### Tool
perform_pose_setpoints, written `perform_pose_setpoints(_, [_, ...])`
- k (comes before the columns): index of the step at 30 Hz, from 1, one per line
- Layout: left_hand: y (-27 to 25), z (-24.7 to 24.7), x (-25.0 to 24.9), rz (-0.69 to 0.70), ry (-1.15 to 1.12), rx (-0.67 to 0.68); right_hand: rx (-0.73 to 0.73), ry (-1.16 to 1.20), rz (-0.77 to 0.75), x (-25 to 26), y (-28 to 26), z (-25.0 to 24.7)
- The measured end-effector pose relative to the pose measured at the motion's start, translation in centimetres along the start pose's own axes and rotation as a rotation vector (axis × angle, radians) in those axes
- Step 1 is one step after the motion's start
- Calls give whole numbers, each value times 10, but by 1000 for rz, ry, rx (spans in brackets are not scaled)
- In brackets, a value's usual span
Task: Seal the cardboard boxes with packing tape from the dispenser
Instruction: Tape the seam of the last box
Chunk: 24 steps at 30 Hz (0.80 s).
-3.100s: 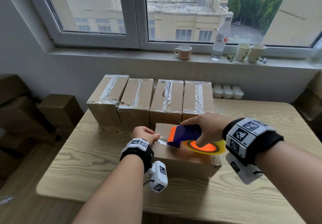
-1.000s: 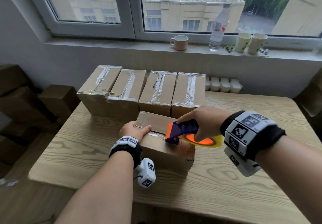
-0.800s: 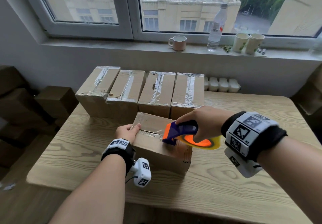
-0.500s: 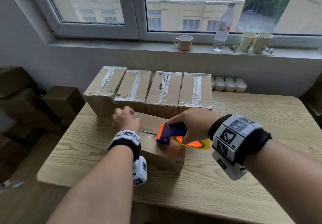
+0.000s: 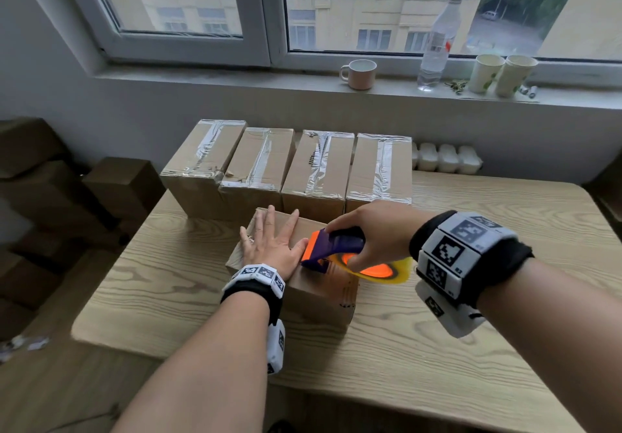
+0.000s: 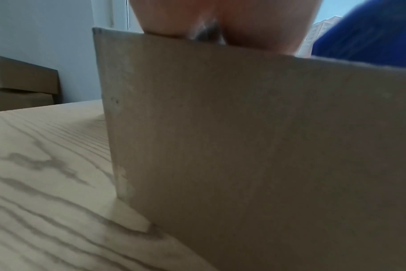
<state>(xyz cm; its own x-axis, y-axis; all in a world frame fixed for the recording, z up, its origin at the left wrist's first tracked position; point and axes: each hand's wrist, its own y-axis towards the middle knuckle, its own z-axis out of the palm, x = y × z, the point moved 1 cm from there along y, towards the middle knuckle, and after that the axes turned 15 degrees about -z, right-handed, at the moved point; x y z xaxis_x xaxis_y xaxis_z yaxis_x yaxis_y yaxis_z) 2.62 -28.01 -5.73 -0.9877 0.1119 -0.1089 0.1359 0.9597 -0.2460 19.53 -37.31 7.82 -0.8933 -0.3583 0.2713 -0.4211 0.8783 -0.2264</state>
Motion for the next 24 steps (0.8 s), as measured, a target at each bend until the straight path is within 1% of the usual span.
perform_pose_setpoints(5, [4, -1, -2, -30, 69, 47, -29, 50, 5, -4, 2, -2])
perform_pose_setpoints(13, [7, -2, 0, -37, 51, 81, -6, 21, -5, -5, -10, -6])
perform_pose_setpoints(16, [8, -1, 0, -49, 38, 85, 23, 13, 14, -10, -21, -8])
perform_pose_setpoints(20, [9, 1, 0, -49, 18, 64, 48, 40, 81, -27, -45, -8])
perform_pose_setpoints(24, [9, 1, 0, -54, 18, 61, 55, 39, 102, -35, -62, -8])
